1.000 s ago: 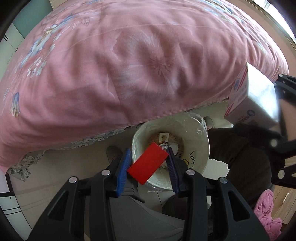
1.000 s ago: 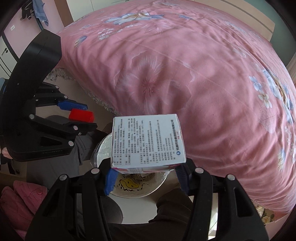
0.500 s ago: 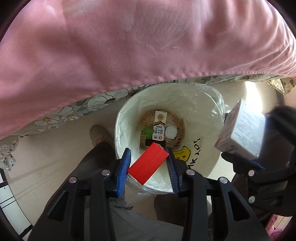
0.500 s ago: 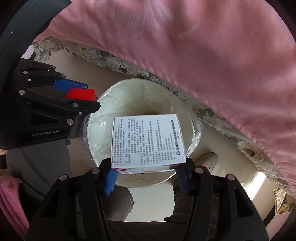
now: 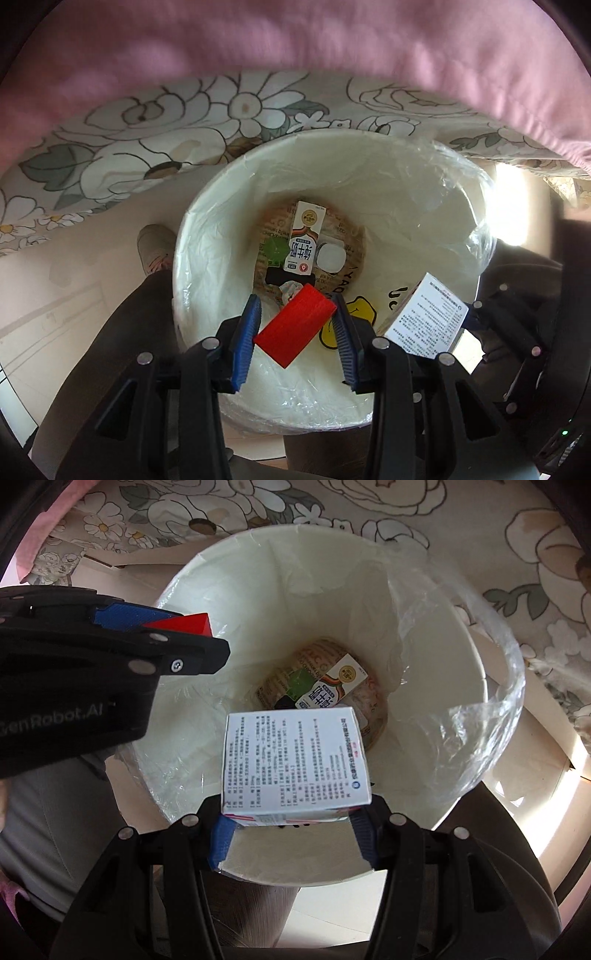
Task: Collect trash
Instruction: 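Open the left gripper over the bin while the right releases the white box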
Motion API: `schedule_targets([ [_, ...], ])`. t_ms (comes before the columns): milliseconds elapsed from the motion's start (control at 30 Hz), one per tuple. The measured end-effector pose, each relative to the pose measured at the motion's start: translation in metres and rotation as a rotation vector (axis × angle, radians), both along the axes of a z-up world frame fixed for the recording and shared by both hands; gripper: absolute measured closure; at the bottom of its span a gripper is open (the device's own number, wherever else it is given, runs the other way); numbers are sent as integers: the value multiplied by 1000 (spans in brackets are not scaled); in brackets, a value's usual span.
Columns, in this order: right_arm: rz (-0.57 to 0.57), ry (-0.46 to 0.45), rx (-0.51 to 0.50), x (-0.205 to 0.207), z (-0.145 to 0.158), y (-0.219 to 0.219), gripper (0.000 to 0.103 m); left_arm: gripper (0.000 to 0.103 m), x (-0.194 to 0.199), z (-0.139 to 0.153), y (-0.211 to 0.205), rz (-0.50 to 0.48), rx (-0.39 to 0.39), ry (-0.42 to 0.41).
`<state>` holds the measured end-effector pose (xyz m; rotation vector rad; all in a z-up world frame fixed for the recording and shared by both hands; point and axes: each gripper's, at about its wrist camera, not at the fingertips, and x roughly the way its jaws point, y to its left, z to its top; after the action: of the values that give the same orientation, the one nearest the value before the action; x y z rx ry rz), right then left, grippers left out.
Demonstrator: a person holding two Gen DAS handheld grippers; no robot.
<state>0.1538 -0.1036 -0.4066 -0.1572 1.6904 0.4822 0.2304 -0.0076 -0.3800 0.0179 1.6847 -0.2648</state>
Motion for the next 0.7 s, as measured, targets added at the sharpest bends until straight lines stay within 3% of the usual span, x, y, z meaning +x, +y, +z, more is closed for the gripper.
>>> schedule_targets([
  [167,-13,37,-31,-1,-19,4,45,57,1,-17,-3,20,-8,13],
  [267,-37,58,-28,2,-25,1,40,39,1,-22,-1,35,1,16],
  [400,-50,48,-22,4,-23,0,39,32,0,-26,0,46,-24,25],
  [567,-45,15,-33,1,-10,-2,39,29,-9,-10,-3,20,-40,-20],
  [700,-1,-54,-46,-11,19,0,39,27,-25,28,-3,-17,-49,-133],
])
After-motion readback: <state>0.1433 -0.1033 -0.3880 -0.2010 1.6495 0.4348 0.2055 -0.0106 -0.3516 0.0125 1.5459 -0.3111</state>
